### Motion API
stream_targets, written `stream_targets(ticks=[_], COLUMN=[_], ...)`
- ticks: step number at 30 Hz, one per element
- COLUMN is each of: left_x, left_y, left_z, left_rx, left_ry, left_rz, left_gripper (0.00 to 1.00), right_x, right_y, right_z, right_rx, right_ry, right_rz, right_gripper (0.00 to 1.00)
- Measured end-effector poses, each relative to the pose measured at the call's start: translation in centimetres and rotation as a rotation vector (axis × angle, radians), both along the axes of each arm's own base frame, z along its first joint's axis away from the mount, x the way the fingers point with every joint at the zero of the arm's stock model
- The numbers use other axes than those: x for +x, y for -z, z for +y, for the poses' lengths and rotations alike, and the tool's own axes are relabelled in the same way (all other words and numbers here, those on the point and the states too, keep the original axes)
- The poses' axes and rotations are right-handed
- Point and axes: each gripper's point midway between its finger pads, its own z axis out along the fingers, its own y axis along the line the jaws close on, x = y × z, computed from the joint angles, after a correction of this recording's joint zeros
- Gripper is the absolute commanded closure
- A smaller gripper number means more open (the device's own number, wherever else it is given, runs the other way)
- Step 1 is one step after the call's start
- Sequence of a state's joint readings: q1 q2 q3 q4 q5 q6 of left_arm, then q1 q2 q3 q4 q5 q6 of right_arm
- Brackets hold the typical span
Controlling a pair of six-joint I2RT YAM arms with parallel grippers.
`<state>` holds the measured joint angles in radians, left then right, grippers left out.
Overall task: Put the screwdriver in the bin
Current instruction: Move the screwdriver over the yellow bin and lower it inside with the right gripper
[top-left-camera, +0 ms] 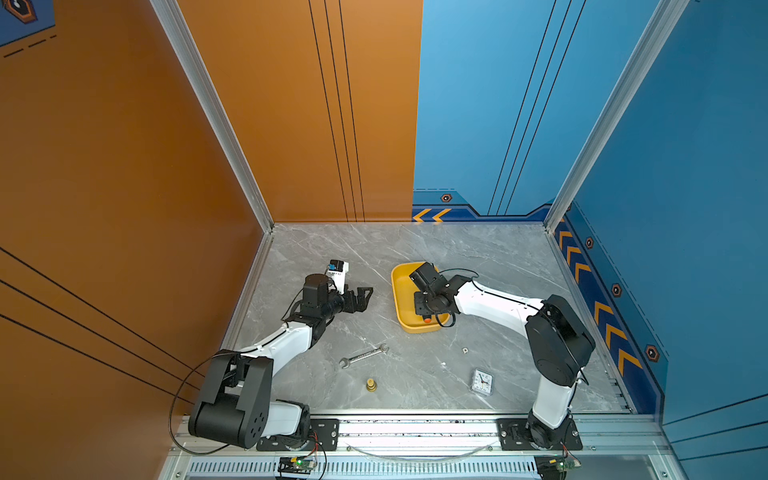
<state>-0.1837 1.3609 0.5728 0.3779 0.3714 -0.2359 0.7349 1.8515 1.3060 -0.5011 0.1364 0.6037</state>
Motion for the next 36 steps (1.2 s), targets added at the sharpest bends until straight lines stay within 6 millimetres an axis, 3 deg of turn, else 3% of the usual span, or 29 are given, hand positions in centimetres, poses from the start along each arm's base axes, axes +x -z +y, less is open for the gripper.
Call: stream_targets(ticks=[7,16,36], left_x=[-0.1,-0.1,-0.1], left_y=[0.2,0.2,0.3], left_z=[0.0,0.1,0.1], left_rx=[0.004,0.004,0.008], left_ry=[0.001,-0.001,0.001], left_rz=[0.008,0.008,0.009], left_gripper=[0.02,0.02,0.02], right_x=[0.4,0.4,0.6], right_y=[0.7,1.8,1.7], right_z=[-0.1,-0.2,-0.3], right_rx=[-0.027,-0.061,-0.09], right_ry=[0.008,0.009,0.013], right_rz=[0.003,0.025,0.014], right_gripper=[0.99,0.83,0.6])
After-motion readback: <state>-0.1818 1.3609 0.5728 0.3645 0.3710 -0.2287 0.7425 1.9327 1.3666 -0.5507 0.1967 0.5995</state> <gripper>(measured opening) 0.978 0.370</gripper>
